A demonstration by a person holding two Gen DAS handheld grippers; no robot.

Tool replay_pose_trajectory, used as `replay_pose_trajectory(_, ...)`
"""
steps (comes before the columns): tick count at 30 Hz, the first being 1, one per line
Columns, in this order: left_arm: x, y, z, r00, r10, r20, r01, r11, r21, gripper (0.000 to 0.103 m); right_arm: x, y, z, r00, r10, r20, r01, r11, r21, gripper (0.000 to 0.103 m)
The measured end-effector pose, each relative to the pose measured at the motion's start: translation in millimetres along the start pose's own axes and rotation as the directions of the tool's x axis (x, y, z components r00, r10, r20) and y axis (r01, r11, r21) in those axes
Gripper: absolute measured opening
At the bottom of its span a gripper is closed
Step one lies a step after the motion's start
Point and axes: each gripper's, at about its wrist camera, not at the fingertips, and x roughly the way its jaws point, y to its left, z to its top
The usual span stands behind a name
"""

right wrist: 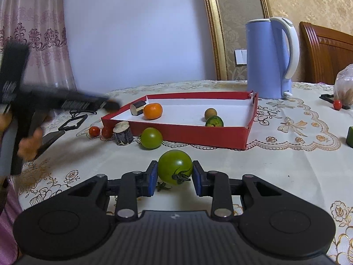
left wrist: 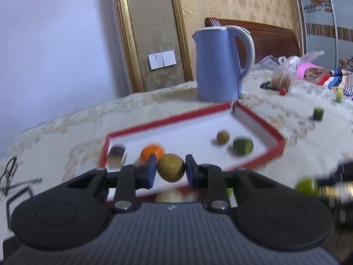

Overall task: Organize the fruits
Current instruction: 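Release the yellow-brown fruit into the tray with the left tool while the right tool holds the green tomato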

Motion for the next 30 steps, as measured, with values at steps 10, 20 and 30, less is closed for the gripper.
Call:
replay_pose_trajectory(10, 115.6, -27.5, 53.0, 0.993, 0.041, -0.11, -0.042, 0.999, -0.008, 0.026, -0.4, -2.7, -0.6, 1.0, 0.015, 0.003, -0.015, 1.0, 0.011, 0.032)
replay_pose_trajectory(20, 125.5, -7.3, 33.8, 0.975, 0.125, -0.182, -0.145, 0.984, -0.104, 0.069, 1.5, -2.0, 0.8, 1.0, 0.025, 0.001, -0.025, 1.0, 0.012, 0.032)
replay_pose_trajectory(30, 15.1, 47.3, -20.3, 0.982, 0.183, -0.039, -0.185, 0.92, -0.347, 0.103, 3.5, 8.0, 16.8, 1.0, -0.002, 0.015, 0.003, 0.999, -0.043, 0.032)
